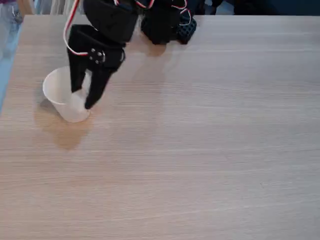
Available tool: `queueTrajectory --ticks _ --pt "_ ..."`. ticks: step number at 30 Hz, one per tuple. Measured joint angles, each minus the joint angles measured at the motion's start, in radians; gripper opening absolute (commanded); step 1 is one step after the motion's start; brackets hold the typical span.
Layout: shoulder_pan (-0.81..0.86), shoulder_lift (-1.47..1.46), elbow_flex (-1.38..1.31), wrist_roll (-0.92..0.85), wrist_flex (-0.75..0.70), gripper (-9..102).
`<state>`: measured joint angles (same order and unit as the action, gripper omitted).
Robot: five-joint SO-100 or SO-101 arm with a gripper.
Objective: Grasp a block and put it in the bin.
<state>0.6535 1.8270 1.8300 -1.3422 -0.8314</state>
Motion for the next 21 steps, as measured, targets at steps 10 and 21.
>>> queueTrajectory --ticks 10,21 --pt "0.112 0.035 0.009 -0.029 -0.017 0" --pt "0.137 0.143 0.123 -0.029 -0.095 0"
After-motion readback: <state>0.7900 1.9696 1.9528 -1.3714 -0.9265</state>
